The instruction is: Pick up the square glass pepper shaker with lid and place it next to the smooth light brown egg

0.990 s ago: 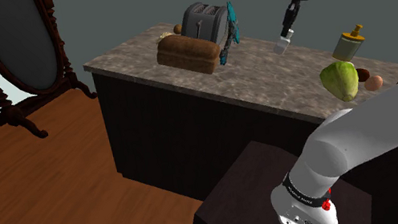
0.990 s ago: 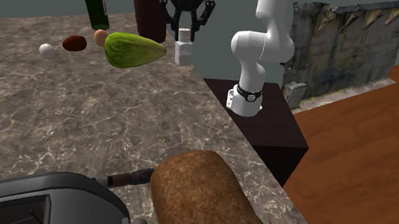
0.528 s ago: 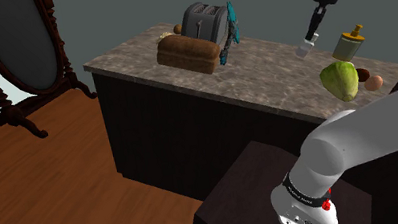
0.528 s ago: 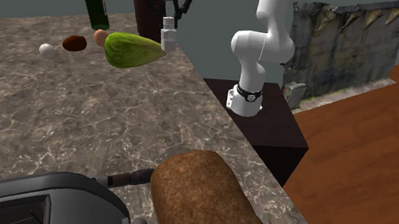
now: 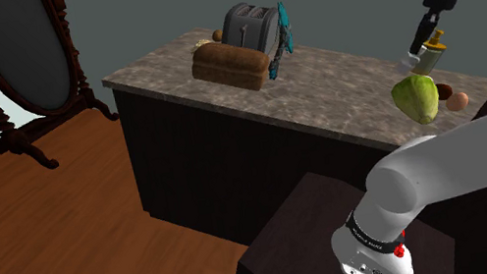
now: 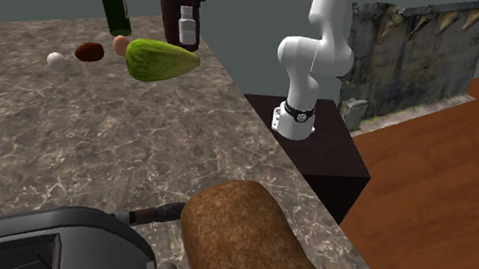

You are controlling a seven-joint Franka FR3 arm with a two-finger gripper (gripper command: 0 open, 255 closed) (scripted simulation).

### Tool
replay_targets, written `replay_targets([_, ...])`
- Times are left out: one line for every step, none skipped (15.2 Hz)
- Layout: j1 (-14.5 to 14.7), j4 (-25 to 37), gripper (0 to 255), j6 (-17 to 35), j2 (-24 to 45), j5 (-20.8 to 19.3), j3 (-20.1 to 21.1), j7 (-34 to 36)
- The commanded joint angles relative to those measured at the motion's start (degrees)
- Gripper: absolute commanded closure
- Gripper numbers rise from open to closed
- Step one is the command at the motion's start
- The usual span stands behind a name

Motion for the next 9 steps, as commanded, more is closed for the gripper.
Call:
replay_targets([-0.28,1.17,255,-0.12,0.29,-0.78,-2.27,-2.76])
replay_targets([-0.39,1.86,255,-0.19,0.48,-1.16,-3.51,-4.21])
replay_targets([-0.44,2.61,255,-0.25,0.72,-1.52,-4.81,-5.68])
replay_targets([-0.46,3.42,255,-0.29,1.05,-1.82,-6.16,-7.18])
replay_targets([-0.42,4.29,255,-0.31,1.43,-2.08,-7.57,-8.71])
replay_targets([-0.31,5.23,255,-0.32,1.89,-2.29,-9.06,-10.26])
replay_targets([-0.12,6.23,255,-0.32,2.40,-2.46,-10.64,-11.83])
replay_targets([0.18,7.30,255,-0.30,2.97,-2.57,-12.32,-13.42])
replay_targets([0.55,8.44,255,-0.27,3.62,-2.61,-14.10,-15.05])
